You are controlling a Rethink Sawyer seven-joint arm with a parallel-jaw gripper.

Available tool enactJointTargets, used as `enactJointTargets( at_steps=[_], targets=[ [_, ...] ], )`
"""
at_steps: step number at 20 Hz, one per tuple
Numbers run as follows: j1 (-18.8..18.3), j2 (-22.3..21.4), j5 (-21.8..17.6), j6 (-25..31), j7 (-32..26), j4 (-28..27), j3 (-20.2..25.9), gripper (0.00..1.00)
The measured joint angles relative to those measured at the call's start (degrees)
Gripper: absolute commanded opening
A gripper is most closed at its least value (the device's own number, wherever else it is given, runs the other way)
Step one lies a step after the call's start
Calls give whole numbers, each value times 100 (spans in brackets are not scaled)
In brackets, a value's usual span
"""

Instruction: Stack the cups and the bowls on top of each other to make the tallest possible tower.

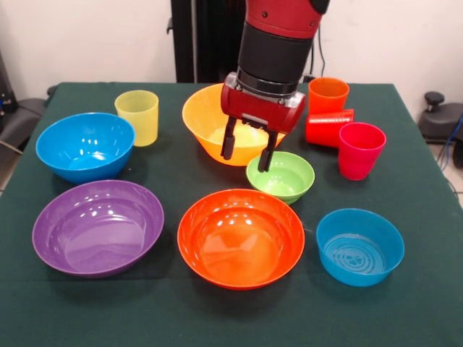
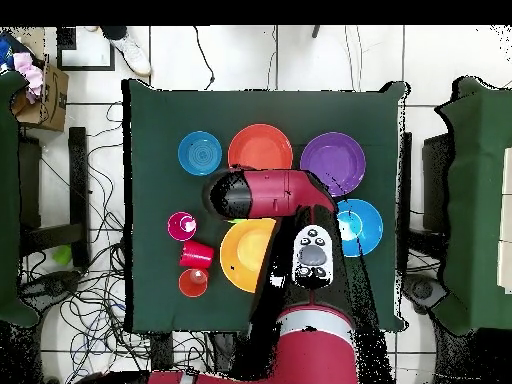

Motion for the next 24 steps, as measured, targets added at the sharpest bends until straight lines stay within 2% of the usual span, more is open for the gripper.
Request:
enactJointTargets(
  at_steps=[14,24],
  targets=[
    [-16,134,13,0,0,-1,-108,100],
    [-273,287,11,-1,0,-46,-102,100]
  ],
)
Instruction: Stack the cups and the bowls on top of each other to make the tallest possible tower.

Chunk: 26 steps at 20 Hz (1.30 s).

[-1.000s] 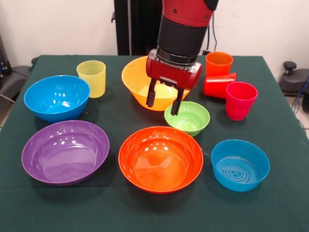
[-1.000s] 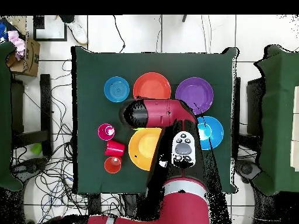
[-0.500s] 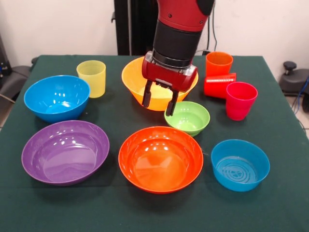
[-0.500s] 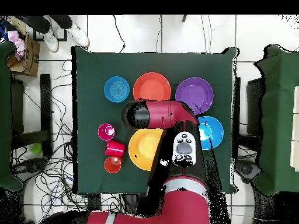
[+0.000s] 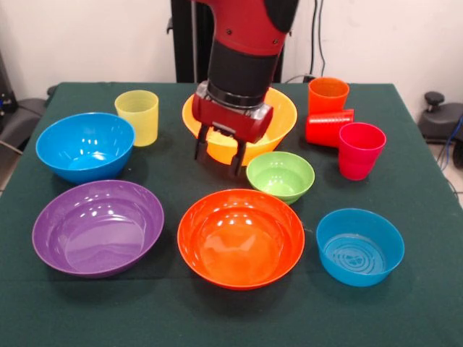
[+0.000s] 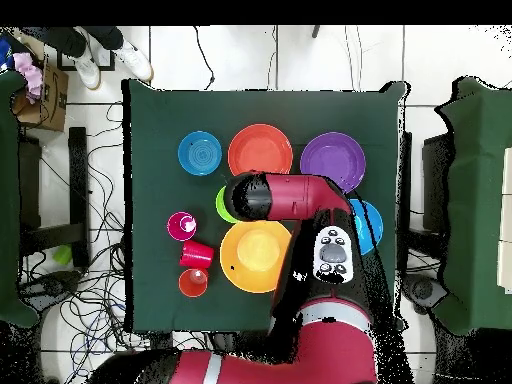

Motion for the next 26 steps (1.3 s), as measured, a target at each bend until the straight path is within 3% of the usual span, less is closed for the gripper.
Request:
enactJointTargets(
  at_steps=[10,26],
  targets=[
    [43,333,0,-26,0,-184,-24,100],
    [143,351,5,-629,0,204,-21,100]
  ],
)
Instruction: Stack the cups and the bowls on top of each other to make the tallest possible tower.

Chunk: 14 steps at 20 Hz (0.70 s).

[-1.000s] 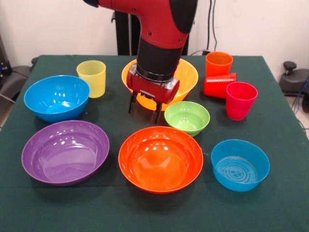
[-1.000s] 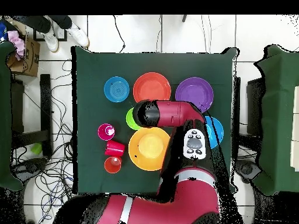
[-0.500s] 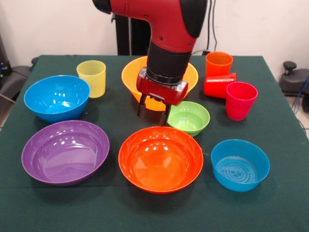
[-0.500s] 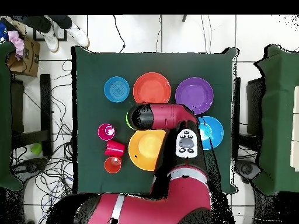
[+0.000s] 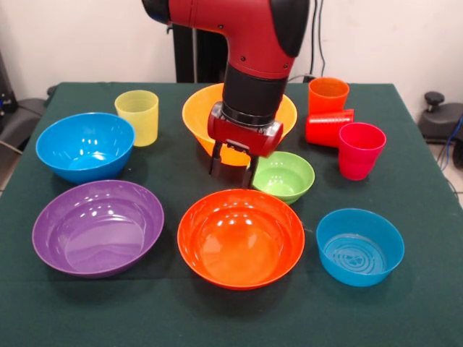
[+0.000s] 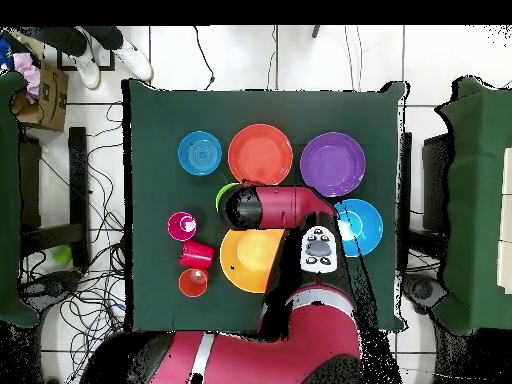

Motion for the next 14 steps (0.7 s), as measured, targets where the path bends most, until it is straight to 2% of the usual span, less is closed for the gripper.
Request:
enactJointTargets(
  at_steps=[6,14],
  targets=[
    [-25,-64,11,0,0,106,33,100],
    [-274,-614,72,70,0,709,214,100]
  ],
)
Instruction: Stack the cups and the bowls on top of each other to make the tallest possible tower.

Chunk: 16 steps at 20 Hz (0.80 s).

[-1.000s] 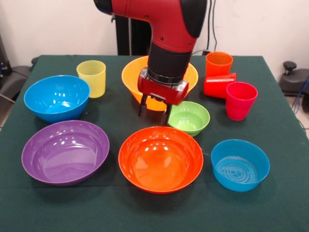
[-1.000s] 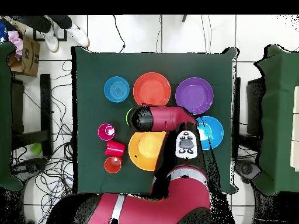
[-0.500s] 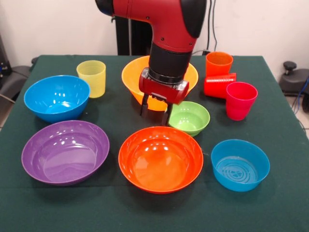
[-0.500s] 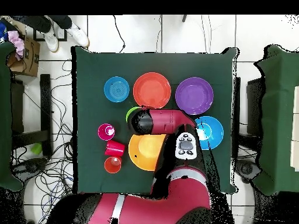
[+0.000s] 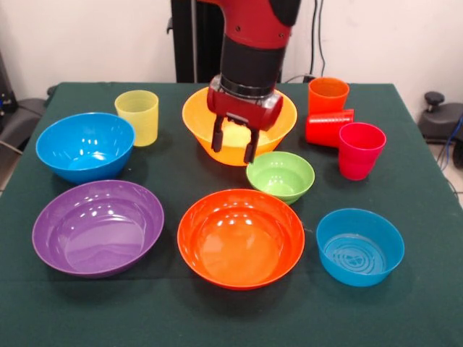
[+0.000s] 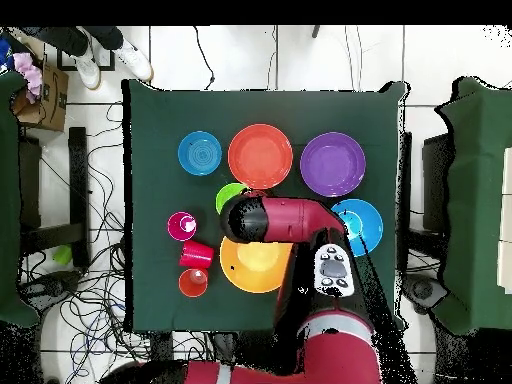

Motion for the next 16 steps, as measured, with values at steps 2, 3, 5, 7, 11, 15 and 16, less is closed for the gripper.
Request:
enactJointTargets(
  at_steps=[2,3,5,7,11,15,16],
  targets=[
    [-21,-32,0,1,0,46,-1,100],
    [-39,-41,0,0,0,76,-1,100],
    [-56,-5,2,-12,0,77,1,100],
    [-78,78,1,-63,0,76,2,100],
    [-118,250,-7,-364,0,108,12,100],
    [-123,244,-146,-960,0,360,-11,100],
    [-95,234,-185,-1156,0,454,-48,100]
  ],
)
